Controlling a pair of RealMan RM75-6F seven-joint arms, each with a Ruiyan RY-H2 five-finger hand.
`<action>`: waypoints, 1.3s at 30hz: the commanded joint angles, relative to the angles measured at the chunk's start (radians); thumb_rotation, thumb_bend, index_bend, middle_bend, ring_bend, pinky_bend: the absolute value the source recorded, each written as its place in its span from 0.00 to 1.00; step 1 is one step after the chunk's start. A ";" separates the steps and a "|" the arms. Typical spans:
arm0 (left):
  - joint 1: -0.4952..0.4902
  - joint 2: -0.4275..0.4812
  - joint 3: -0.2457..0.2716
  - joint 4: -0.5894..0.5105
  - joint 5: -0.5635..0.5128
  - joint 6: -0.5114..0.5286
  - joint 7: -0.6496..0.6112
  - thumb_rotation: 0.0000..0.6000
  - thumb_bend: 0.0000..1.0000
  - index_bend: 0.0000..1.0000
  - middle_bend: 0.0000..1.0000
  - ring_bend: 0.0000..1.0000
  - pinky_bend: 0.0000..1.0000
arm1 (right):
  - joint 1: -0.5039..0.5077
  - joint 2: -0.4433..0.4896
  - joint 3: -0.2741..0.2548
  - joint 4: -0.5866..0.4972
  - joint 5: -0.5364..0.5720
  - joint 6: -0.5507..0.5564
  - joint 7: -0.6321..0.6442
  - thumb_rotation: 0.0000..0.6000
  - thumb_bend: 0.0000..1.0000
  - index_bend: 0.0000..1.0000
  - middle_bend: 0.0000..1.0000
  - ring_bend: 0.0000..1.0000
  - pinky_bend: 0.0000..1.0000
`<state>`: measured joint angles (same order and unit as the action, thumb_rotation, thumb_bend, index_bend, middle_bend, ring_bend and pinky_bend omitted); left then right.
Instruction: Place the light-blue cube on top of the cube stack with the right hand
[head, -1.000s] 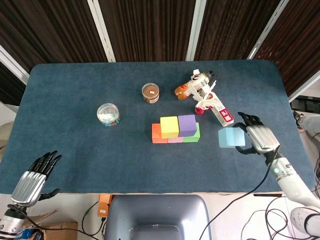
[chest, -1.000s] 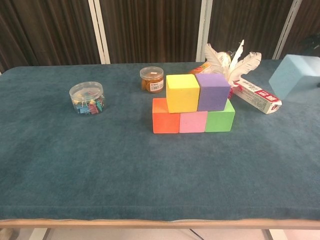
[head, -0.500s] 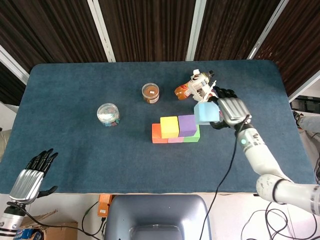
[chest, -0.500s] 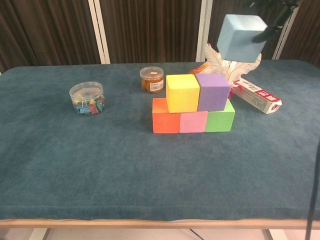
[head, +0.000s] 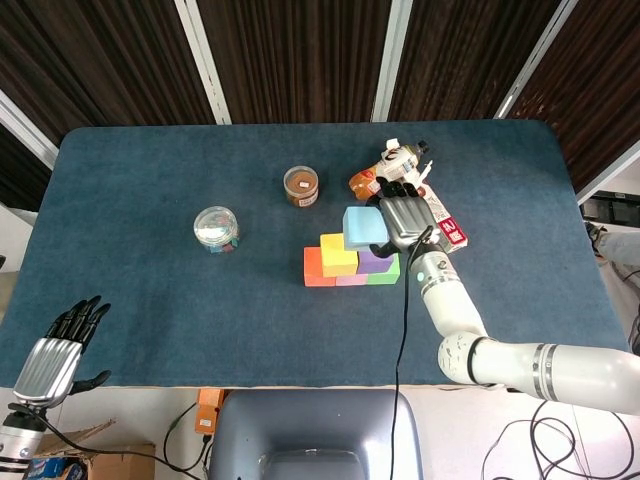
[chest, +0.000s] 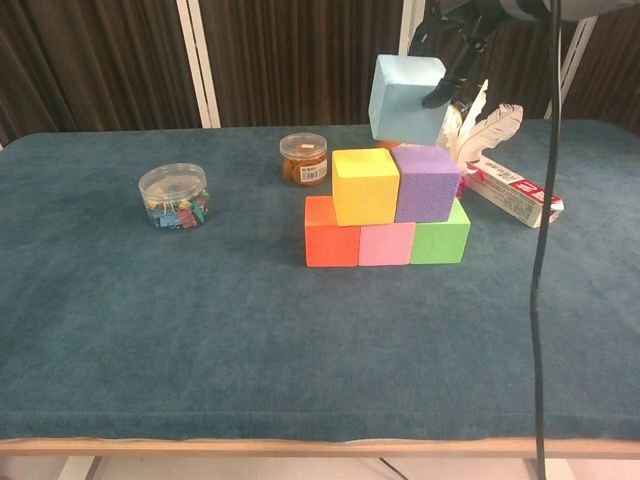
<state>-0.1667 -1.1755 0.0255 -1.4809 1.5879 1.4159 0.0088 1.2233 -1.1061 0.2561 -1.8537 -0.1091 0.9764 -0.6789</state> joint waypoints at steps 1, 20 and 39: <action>0.001 0.000 0.000 -0.001 -0.002 0.001 0.000 1.00 0.03 0.00 0.00 0.00 0.16 | 0.000 0.014 -0.007 -0.007 -0.004 -0.017 -0.005 1.00 0.24 0.34 0.00 0.00 0.00; -0.006 -0.011 -0.011 -0.007 -0.028 -0.021 0.032 1.00 0.03 0.00 0.00 0.00 0.16 | -0.006 0.064 -0.059 0.052 -0.058 -0.199 0.072 1.00 0.25 0.34 0.00 0.00 0.00; -0.007 -0.005 -0.010 -0.009 -0.027 -0.021 0.023 1.00 0.03 0.00 0.00 0.00 0.16 | 0.036 0.023 -0.111 0.078 -0.065 -0.182 0.104 1.00 0.25 0.31 0.00 0.00 0.00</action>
<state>-0.1732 -1.1811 0.0154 -1.4897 1.5614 1.3950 0.0314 1.2584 -1.0830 0.1461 -1.7748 -0.1735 0.7940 -0.5759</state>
